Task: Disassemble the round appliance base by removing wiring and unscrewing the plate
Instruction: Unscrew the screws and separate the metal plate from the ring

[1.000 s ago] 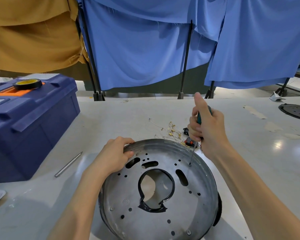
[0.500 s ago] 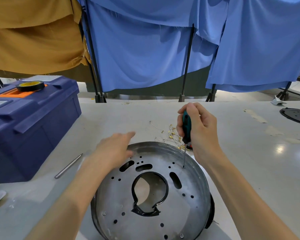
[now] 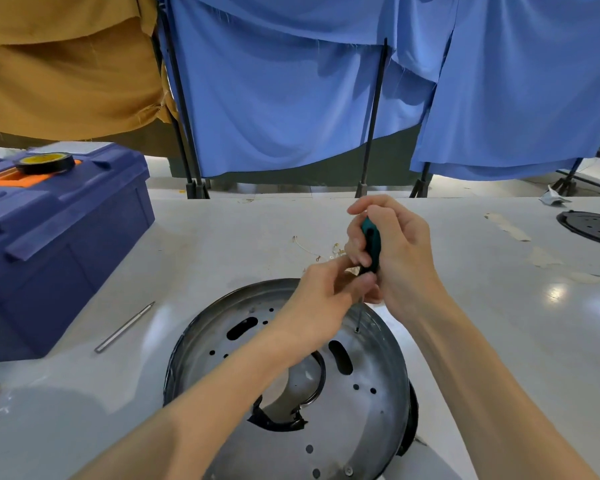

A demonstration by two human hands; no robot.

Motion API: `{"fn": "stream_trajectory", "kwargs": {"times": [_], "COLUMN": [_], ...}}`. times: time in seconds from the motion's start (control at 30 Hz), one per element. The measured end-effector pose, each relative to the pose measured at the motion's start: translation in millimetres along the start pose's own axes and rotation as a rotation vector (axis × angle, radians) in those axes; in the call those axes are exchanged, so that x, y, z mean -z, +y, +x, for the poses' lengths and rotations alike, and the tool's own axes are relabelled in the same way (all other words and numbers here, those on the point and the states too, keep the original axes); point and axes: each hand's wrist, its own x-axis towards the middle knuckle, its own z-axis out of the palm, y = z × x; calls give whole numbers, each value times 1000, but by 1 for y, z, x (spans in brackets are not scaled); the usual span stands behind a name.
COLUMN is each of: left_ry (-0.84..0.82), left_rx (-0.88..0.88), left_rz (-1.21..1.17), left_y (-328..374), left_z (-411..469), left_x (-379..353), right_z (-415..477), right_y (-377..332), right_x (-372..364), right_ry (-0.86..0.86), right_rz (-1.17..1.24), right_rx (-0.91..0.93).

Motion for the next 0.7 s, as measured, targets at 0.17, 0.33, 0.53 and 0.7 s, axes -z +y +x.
{"fn": "stream_trajectory", "kwargs": {"times": [0.17, 0.33, 0.53, 0.7], "left_ry": [35, 39, 6, -15], "left_rx": [-21, -61, -50, -28], "left_rz": [-34, -1, -147, -195], "left_y": [-4, -9, -11, -13], "left_z": [1, 1, 0, -1], "left_x": [-1, -7, -14, -15], "right_z": [2, 3, 4, 10], "right_y": [0, -1, -7, -14], "right_x": [-4, -3, 10, 22], "right_ry": [-75, -77, -132, -295], "right_rz": [143, 212, 317, 258], "right_rx": [-75, -204, -321, -378]}}
